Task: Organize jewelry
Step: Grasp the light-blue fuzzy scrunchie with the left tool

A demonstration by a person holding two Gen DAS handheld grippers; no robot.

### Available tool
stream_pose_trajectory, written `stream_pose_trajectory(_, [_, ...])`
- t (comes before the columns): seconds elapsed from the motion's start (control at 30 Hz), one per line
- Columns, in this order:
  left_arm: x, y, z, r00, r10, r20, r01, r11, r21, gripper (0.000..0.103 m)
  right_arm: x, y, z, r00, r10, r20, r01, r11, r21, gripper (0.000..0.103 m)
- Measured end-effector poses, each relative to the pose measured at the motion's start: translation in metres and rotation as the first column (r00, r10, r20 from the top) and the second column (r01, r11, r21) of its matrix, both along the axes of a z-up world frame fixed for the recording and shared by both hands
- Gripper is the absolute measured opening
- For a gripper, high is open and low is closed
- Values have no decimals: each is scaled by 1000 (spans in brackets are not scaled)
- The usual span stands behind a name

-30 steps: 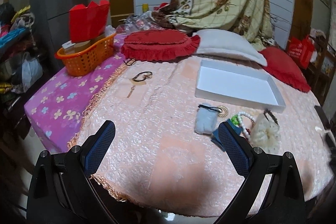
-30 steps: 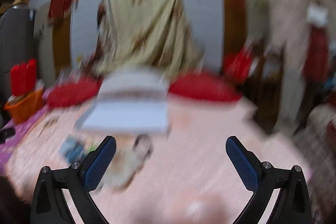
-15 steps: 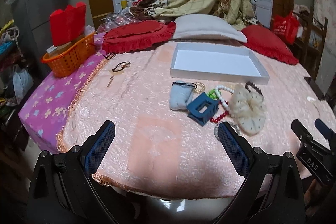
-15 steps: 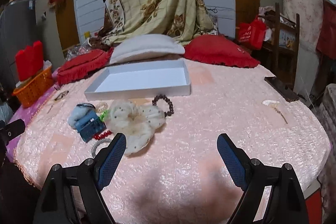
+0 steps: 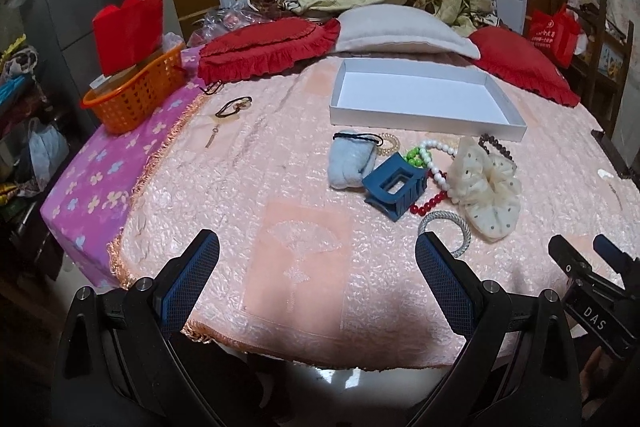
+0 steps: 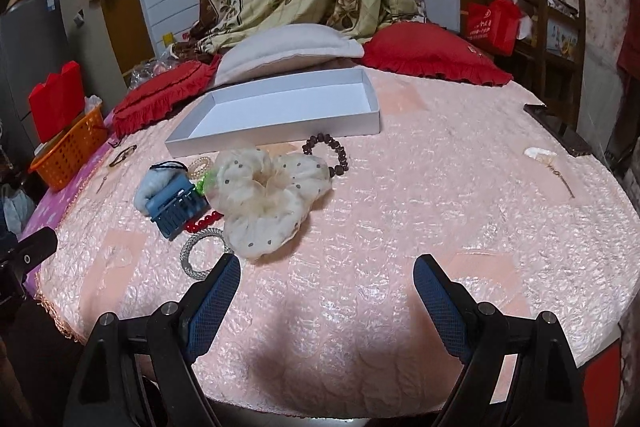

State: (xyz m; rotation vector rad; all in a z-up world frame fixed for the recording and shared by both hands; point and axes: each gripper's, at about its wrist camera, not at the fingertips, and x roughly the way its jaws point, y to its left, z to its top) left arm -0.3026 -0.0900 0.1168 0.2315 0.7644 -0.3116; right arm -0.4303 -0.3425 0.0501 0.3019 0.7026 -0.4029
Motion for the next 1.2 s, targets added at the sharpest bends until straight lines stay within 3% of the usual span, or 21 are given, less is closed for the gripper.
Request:
stream_pose_trajectory(0.63, [11,-4,-20,994,-31,-102,32,999,12,99,4,-6,-16,999,10,-45,-7,998,65,88])
stream_pose_trajectory(0.97, [50,25,-14,995,-38,-95,33,998,-50,99,25,-16,-12,998,50,-40,-48,998,43,88])
stream_pose_trajectory(1.03, [59,24,-17,991,-68,-117,61,996,-59,94,34,-18,-13,997,65,-46,-63,997,44,88])
stream_pose_trajectory(1.1, [71,18,-20,984,-101,-147,92,993,-71,80,43,-21,-14,996,77,-49,-75,996,48,88])
stream_pose_trajectory(1.2, [96,8,-25,975,-129,-179,114,989,-92,79,55,-25,-13,995,89,-47,-87,995,56,88])
